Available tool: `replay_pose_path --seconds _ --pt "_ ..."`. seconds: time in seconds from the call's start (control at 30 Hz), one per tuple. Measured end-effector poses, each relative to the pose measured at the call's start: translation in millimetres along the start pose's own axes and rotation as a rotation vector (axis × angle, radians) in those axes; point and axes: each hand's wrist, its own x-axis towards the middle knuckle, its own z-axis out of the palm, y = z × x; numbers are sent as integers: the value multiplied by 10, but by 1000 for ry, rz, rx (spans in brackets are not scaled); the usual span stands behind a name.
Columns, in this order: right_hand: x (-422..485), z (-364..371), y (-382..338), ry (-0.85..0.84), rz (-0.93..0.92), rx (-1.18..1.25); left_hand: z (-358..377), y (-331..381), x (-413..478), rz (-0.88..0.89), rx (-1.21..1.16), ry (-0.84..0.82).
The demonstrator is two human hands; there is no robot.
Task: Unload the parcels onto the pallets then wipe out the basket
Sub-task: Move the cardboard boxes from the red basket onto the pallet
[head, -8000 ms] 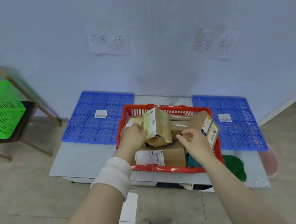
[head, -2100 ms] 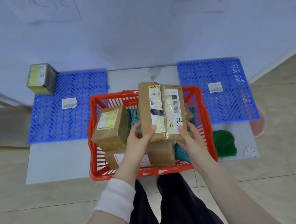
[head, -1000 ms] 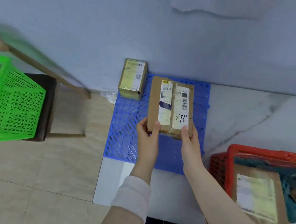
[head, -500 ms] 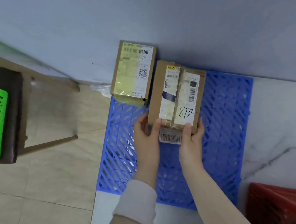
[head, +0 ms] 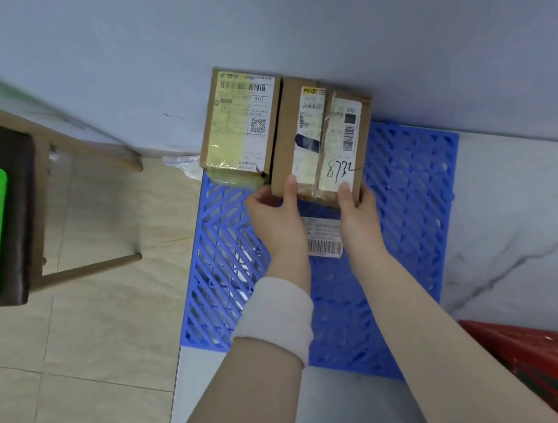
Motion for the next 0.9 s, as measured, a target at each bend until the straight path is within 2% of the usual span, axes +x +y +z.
replay_pose_path --seconds 0.13,0.33,0.43,0.57,0.7,0.9 --pt "-286 -254 -152 -8 -34 -229 -177 85 -336 45 81 -41" --pt "-1212 -852 -387 18 -286 -791 -676 238 -1182 335 413 -164" --pt "-1696 -1253 -464 38 -364 -954 -850 305 -1728 474 595 -217" --pt "-2255 -1839 -476 85 -416 -1047 -913 313 -2508 643 759 -259" --pt "-2652 -2463 -358 95 -500 -1031 -818 109 -3267 797 844 -257" --pt "-2971 -3478 -35 109 -482 -947 -487 -376 -4226 865 890 -315"
